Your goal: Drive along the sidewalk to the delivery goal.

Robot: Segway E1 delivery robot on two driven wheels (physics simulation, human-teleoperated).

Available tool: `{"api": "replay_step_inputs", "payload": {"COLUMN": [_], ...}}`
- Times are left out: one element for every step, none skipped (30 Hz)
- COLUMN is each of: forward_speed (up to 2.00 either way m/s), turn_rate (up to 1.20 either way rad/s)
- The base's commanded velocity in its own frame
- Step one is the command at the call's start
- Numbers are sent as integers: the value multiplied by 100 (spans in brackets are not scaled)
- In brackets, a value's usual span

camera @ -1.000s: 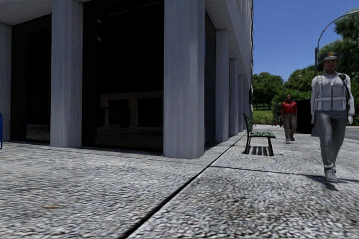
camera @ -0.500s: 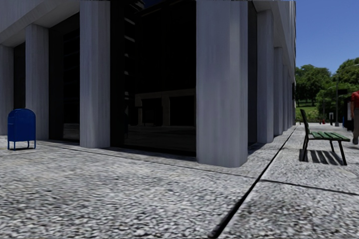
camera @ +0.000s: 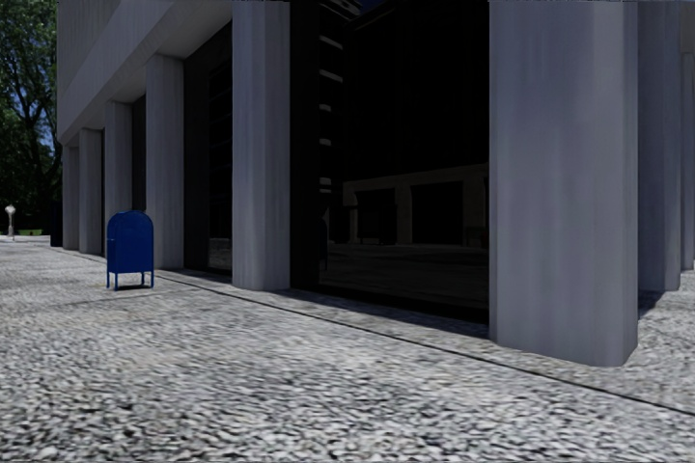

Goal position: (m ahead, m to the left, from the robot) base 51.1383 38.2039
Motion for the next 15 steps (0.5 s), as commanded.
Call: {"api": "replay_step_inputs", "payload": {"forward_speed": [140,140,140,140,140,140,140,140,140,140,140,140,140,140,140], "turn_rate": [64,64,64,64,64,64,65,66,68,69,69,69,69,70,70]}}
